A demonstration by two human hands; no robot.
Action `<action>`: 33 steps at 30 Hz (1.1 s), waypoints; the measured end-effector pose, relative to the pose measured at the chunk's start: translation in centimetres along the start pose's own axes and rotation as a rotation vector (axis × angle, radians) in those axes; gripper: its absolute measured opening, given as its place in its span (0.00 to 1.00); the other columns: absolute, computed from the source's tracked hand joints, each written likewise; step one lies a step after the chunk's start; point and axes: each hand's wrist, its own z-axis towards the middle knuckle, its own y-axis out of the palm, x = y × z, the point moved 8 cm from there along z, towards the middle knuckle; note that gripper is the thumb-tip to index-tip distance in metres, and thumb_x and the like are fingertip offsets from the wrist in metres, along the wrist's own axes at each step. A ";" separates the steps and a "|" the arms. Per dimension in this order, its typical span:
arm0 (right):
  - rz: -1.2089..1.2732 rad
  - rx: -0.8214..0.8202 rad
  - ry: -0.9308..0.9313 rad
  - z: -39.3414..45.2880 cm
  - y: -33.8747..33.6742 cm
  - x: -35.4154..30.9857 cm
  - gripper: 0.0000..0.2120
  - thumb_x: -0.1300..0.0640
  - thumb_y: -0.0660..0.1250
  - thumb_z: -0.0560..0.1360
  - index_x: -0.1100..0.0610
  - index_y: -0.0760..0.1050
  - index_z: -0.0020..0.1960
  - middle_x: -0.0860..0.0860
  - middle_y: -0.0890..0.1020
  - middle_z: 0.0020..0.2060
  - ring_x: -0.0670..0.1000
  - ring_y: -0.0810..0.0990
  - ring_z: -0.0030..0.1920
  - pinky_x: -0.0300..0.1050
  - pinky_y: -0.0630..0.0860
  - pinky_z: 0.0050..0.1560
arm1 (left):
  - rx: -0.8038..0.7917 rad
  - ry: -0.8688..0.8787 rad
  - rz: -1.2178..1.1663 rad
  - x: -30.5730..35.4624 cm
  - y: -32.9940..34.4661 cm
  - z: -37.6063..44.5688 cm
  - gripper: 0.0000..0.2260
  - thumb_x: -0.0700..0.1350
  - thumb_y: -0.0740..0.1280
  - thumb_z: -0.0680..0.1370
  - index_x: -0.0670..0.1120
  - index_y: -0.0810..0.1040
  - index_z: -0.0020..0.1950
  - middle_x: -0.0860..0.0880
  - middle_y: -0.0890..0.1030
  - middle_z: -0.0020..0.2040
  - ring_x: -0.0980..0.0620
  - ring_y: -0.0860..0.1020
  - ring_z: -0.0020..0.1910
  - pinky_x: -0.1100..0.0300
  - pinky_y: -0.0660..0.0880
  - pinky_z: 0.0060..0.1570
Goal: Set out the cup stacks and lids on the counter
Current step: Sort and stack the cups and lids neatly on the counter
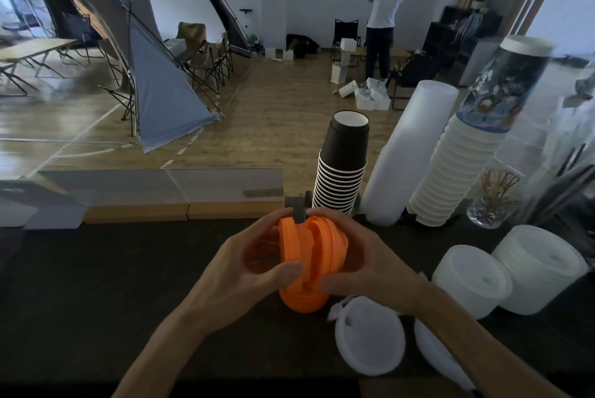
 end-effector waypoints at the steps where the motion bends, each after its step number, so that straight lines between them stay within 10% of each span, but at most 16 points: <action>1: -0.021 -0.007 -0.002 0.2 0.3 -0.2 0.38 0.51 0.76 0.66 0.31 0.63 0.70 0.30 0.72 0.64 0.40 0.72 0.68 0.36 0.77 0.58 | -0.008 -0.004 0.024 0.0 0.2 0.1 0.38 0.68 0.70 0.66 0.66 0.62 0.74 0.62 0.74 0.67 0.60 0.75 0.64 0.51 0.77 0.61; 11: -0.077 -0.040 0.001 0.7 0.5 -0.2 0.41 0.52 0.77 0.66 0.21 0.61 0.66 0.28 0.72 0.64 0.38 0.72 0.67 0.32 0.75 0.58 | -0.045 -0.012 0.063 -0.4 1.0 0.8 0.39 0.65 0.72 0.70 0.65 0.57 0.77 0.62 0.73 0.69 0.61 0.74 0.66 0.51 0.75 0.63; 23: -0.076 -0.029 0.033 0.4 0.1 1.0 0.42 0.51 0.76 0.66 0.34 0.56 0.71 0.24 0.72 0.60 0.33 0.72 0.65 0.27 0.73 0.55 | -0.131 -0.014 0.000 -0.6 1.9 1.2 0.38 0.63 0.71 0.71 0.69 0.54 0.76 0.60 0.70 0.70 0.58 0.72 0.67 0.49 0.75 0.64; 33: -0.128 -0.028 0.102 2.8 0.3 1.2 0.51 0.55 0.78 0.69 0.35 0.47 0.77 0.39 0.65 0.72 0.44 0.68 0.72 0.45 0.73 0.66 | 0.012 -0.136 -0.370 -1.6 1.1 2.6 0.30 0.54 0.74 0.70 0.64 0.68 0.70 0.54 0.72 0.66 0.47 0.76 0.63 0.43 0.80 0.53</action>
